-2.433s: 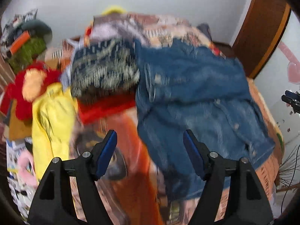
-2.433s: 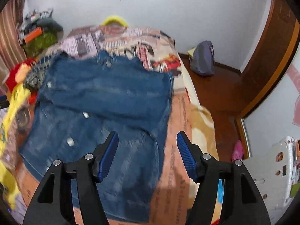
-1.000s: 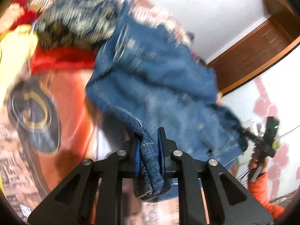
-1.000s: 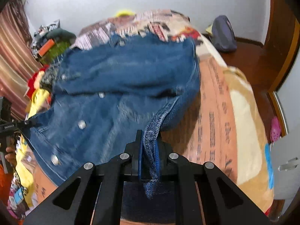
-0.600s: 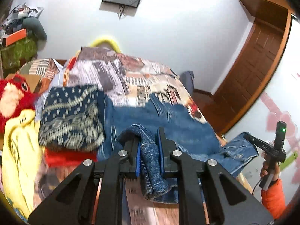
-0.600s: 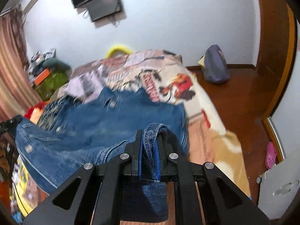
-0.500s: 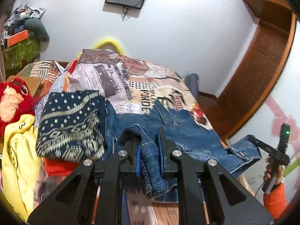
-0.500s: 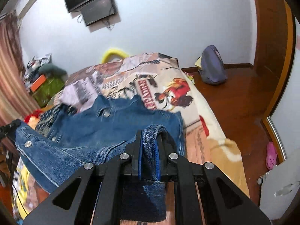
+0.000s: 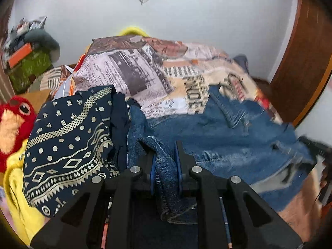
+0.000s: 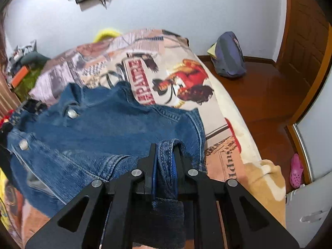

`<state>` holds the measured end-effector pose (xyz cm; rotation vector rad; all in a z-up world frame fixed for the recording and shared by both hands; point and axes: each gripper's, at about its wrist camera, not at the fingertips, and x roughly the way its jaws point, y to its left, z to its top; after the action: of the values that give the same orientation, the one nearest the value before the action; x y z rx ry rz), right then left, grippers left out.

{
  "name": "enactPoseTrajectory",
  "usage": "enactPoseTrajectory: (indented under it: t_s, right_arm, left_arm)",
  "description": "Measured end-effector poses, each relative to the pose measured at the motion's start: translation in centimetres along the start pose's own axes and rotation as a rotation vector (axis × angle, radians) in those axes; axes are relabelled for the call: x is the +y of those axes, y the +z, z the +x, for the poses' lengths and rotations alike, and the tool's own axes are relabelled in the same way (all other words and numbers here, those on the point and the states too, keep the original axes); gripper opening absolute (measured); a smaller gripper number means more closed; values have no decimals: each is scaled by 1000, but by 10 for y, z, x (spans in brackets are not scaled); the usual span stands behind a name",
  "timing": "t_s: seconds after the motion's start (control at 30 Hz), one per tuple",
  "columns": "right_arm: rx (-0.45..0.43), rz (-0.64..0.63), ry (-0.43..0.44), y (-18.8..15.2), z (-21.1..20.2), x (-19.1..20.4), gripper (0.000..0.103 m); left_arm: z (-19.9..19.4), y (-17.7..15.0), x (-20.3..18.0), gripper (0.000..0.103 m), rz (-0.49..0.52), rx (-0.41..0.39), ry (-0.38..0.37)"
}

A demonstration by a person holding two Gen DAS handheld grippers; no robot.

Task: Fold large clothes
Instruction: 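Lift the hem with both grippers and fold it over toward the collar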

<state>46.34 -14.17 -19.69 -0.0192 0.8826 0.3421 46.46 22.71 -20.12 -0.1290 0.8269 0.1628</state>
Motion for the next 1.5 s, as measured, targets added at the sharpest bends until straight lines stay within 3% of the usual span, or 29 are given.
enactPoseTrajectory:
  t_s: [0.13,0.23,0.33,0.37,0.53,0.67,0.87,1.03,1.13,1.27,1.5]
  right_arm:
    - [-2,-1,-16,-2,3,0,16]
    - [13,-41,-50,-2,-5,6,20]
    - [26,-96,-110,-2,-17,14,29]
    - [20,-112,-131,-3,-23,16,33]
    - [-5,-143,-127,-9,-51,22,37]
    - [-16,-140,-68,-20,-78,26,42]
    - [23,-171,27,-47,-89,43,46]
    - [114,-181,97,-71,-71,62,46]
    - [155,-167,144,-81,-59,70,46]
    - [186,-180,167,-86,-41,85,46]
    - [146,-206,109,-62,-15,96,46]
  left_arm:
    - [20,-9,-7,20,76,85,57]
    - [14,-13,-11,24,106,91,81]
    - [-3,-15,-16,52,121,57,101]
    - [-10,-15,-16,57,126,42,98]
    - [-60,-17,-19,60,144,-62,72]
    - [-85,-24,-27,67,159,-72,5]
    - [-81,-54,-53,67,228,11,-61]
    - [-50,-80,-75,67,239,125,-100]
    - [-38,-86,-86,67,233,136,-119]
    - [-20,-84,-91,67,195,155,-154]
    - [25,-51,-92,67,212,146,-93]
